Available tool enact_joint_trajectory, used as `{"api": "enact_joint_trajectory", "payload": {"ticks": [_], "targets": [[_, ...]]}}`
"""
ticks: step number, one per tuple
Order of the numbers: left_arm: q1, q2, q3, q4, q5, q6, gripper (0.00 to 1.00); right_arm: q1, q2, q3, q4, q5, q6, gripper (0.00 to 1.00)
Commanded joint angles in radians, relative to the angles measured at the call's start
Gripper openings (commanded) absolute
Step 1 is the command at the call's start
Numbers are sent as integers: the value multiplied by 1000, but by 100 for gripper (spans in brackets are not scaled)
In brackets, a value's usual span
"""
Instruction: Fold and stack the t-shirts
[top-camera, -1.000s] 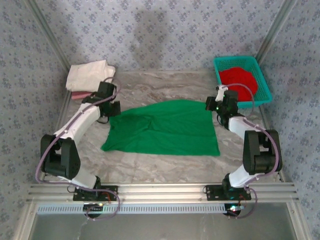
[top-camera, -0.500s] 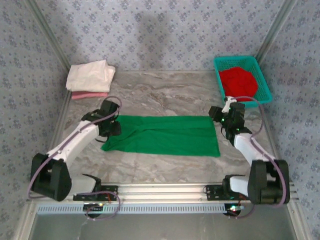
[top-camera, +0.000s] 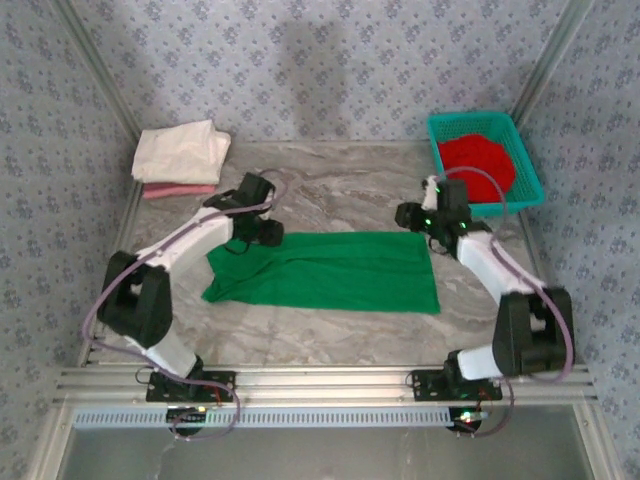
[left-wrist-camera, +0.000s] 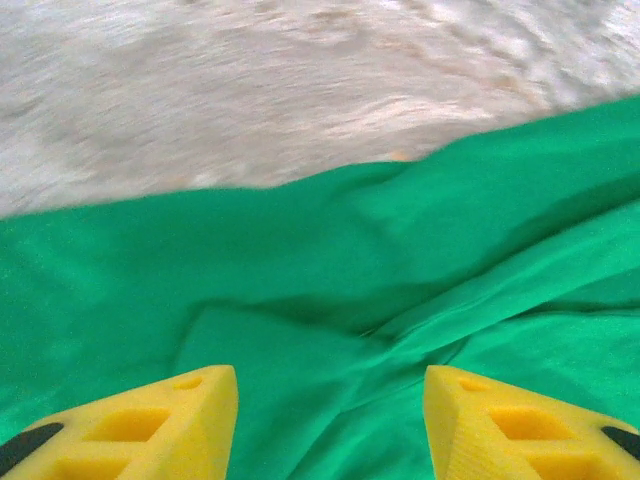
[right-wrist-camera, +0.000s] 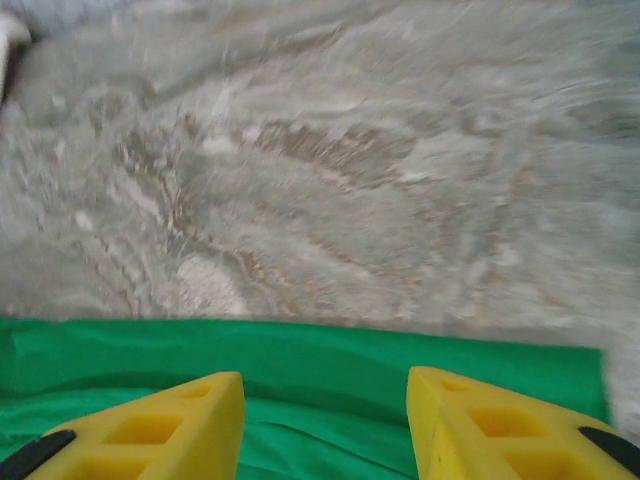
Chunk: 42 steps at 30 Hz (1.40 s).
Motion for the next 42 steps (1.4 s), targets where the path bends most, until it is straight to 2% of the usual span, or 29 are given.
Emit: {"api": "enact_joint_trajectory", "payload": {"ticks": [1, 9, 13, 17, 19, 22, 24, 29, 31, 34, 36, 37, 40, 42], "targets": [[-29, 96, 61, 2, 59, 99, 53, 37, 145, 142, -299, 29, -47, 49], [-37, 257, 118, 19, 79, 194, 57, 78, 352, 308, -472, 9, -139, 51], [-32, 301, 128, 24, 57, 207, 51, 86, 416, 315, -488, 10, -183, 52], [-29, 312, 125, 39, 60, 194, 31, 88, 472, 329, -476, 28, -215, 50], [-30, 303, 129, 30, 59, 188, 19, 88, 481, 338, -477, 26, -222, 40], [-30, 264, 127, 15, 53, 178, 0, 89, 451, 328, -455, 22, -221, 32], [-31, 231, 124, -1, 47, 167, 0, 88, 421, 318, -450, 24, -216, 27], [-55, 134, 87, -17, 42, 158, 0, 79, 355, 287, -462, 56, -157, 23], [-74, 115, 70, -22, 43, 167, 1, 69, 341, 277, -463, 53, -135, 29], [-125, 97, 38, -31, 13, 189, 3, 61, 319, 264, -457, 43, -124, 28], [-151, 98, 14, -40, -6, 201, 16, 57, 315, 267, -465, 33, -124, 31], [-158, 101, 2, -46, -12, 202, 19, 56, 315, 270, -467, 24, -126, 31], [-168, 94, -27, -47, -19, 200, 19, 53, 324, 277, -467, 14, -129, 33], [-168, 78, -40, -47, -54, 195, 20, 52, 343, 289, -477, 29, -138, 39]]}}
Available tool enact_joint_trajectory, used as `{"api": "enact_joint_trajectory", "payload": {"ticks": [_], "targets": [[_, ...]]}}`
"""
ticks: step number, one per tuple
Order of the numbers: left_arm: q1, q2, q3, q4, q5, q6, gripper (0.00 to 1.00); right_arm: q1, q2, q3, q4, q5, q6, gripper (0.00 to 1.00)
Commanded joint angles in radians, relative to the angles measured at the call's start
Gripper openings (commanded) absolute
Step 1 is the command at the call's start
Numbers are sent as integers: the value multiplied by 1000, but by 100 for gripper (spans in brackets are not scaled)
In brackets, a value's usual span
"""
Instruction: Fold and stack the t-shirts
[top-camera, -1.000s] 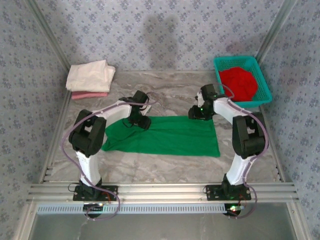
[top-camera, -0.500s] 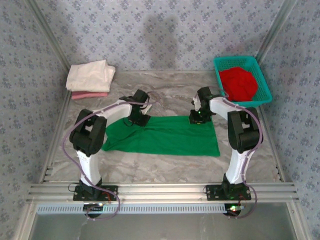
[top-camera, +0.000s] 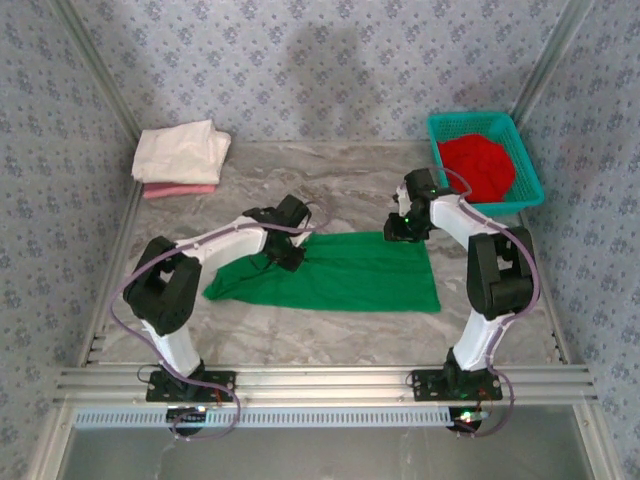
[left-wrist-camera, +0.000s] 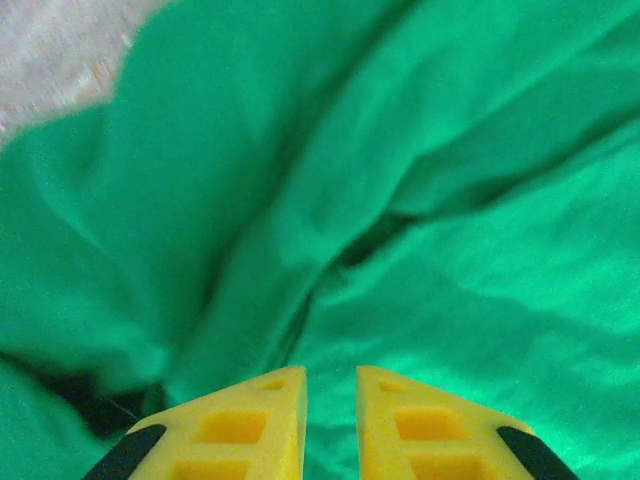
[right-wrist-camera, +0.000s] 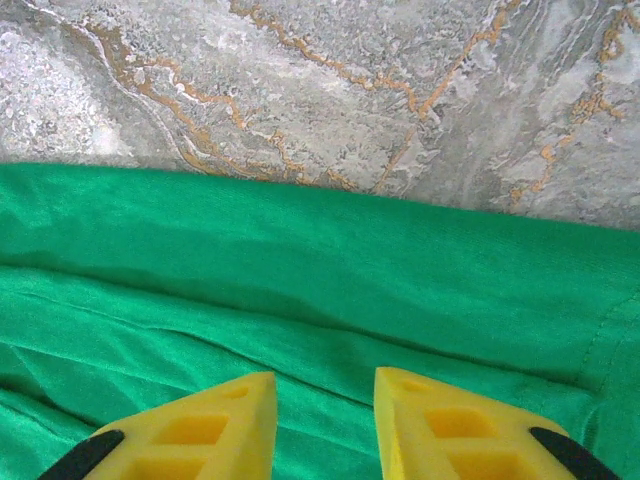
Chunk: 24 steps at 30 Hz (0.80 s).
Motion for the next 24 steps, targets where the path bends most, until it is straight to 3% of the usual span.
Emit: {"api": "enact_joint_trajectory", "payload": {"ticks": [1, 8, 11, 14, 21, 24], "targets": [[6, -38, -13, -53, -72, 8, 20, -4, 16, 18, -37, 15, -5, 41], [61, -67, -29, 14, -77, -44, 26, 11, 102, 103, -40, 136, -51, 50], [108, -91, -51, 46, -73, -98, 27, 22, 154, 130, -50, 136, -89, 54], [157, -124, -86, 84, -64, -153, 28, 24, 194, 161, -83, 110, -122, 51], [195, -153, -129, 117, -40, -181, 28, 25, 160, 140, -92, 110, -148, 8], [200, -153, -133, 120, -43, -191, 28, 27, 112, 125, -90, 132, -142, 0]]}}
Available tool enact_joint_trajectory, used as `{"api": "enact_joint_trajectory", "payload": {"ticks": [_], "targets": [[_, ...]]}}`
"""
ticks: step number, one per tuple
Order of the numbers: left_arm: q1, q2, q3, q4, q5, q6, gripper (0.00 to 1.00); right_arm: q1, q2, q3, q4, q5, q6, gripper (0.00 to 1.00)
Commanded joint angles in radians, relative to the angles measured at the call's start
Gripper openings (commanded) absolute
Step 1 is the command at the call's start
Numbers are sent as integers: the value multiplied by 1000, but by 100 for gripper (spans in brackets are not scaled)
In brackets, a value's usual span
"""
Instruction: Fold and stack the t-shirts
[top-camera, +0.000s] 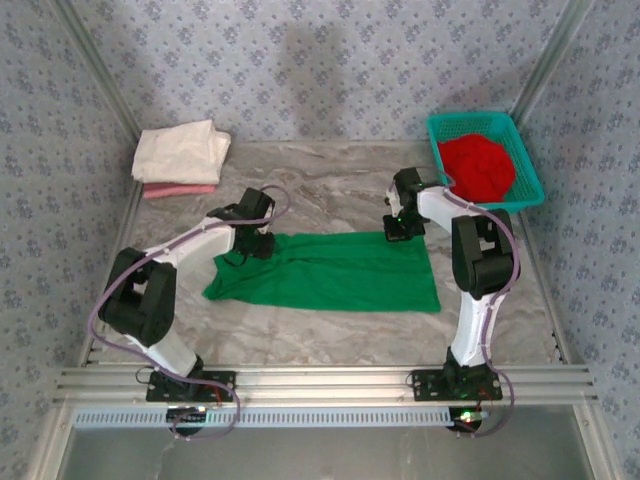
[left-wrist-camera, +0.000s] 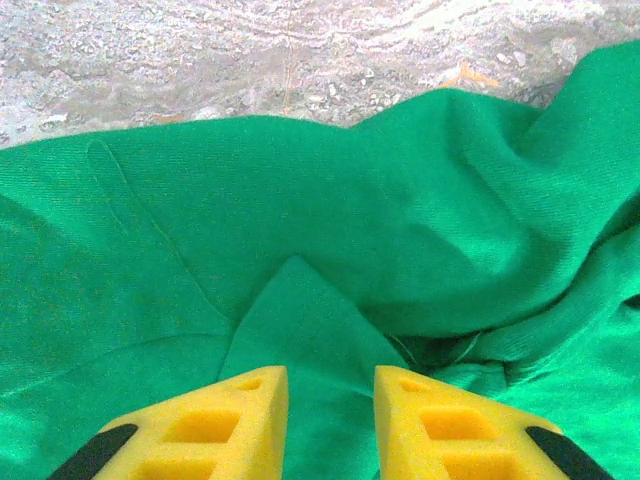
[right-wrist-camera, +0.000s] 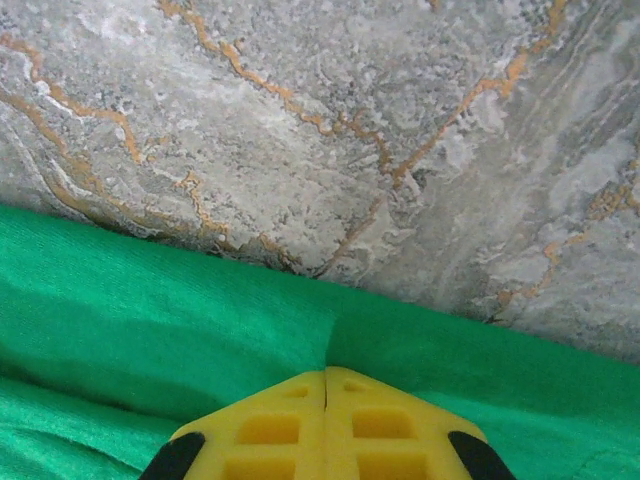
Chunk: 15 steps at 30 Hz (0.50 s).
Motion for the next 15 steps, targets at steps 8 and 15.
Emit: {"api": "enact_joint_trajectory", "payload": {"ticks": [8, 15], "targets": [[56, -95, -60, 47, -18, -84, 28, -4, -210, -97, -26, 48, 79, 0], [86, -95, -88, 52, 0, -86, 29, -81, -189, -112, -10, 66, 170, 32]]}}
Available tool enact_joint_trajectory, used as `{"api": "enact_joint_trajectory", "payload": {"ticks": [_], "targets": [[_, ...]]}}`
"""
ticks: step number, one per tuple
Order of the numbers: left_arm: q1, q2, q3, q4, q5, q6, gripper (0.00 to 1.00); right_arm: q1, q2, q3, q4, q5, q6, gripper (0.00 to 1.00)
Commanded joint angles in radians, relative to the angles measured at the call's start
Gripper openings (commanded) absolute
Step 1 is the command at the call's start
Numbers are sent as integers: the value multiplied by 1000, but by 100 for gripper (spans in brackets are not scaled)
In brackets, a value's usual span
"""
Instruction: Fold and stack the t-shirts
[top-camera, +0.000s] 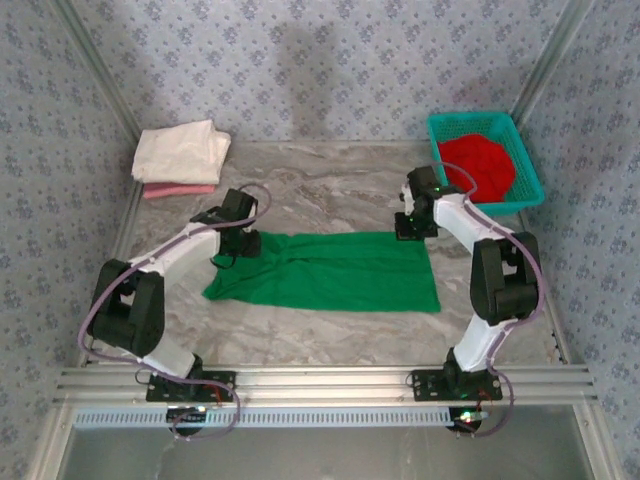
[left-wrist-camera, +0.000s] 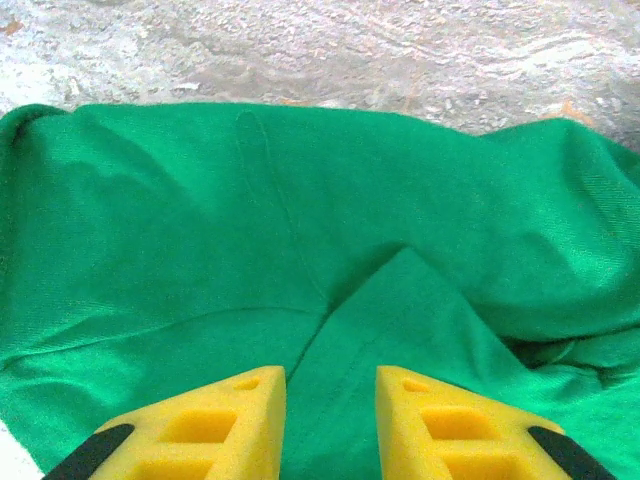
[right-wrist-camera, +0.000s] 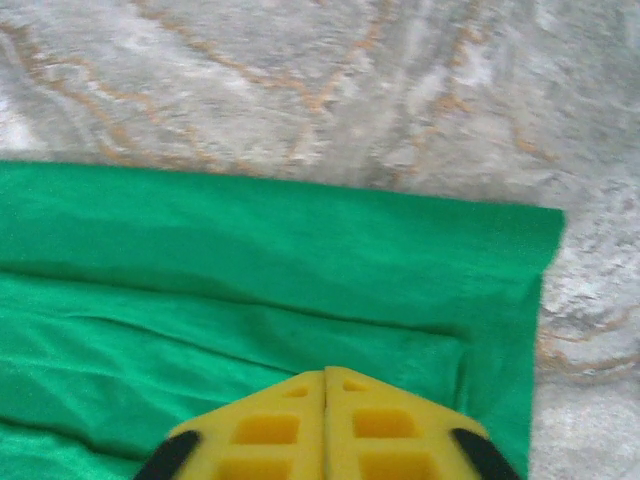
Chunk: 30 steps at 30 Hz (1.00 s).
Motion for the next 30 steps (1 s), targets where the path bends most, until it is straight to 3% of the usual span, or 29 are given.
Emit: {"api": "enact_joint_trajectory", "payload": {"ticks": [1, 5, 9, 14, 18, 30], "targets": [[2, -9, -14, 22, 9, -15, 30, -40, 44, 22, -5, 53, 59, 33], [2, 0, -9, 20, 15, -16, 30, -39, 129, 74, -3, 68, 56, 40], [2, 5, -11, 19, 8, -15, 30, -37, 203, 94, 14, 35, 47, 41], [2, 24, 4, 3, 6, -10, 30, -33, 199, 77, 40, 36, 37, 13], [2, 31, 9, 5, 7, -7, 31, -34, 146, 55, 32, 47, 38, 0], [3, 31, 6, 5, -11, -24, 31, -51, -108, -130, 100, 61, 104, 0]]}}
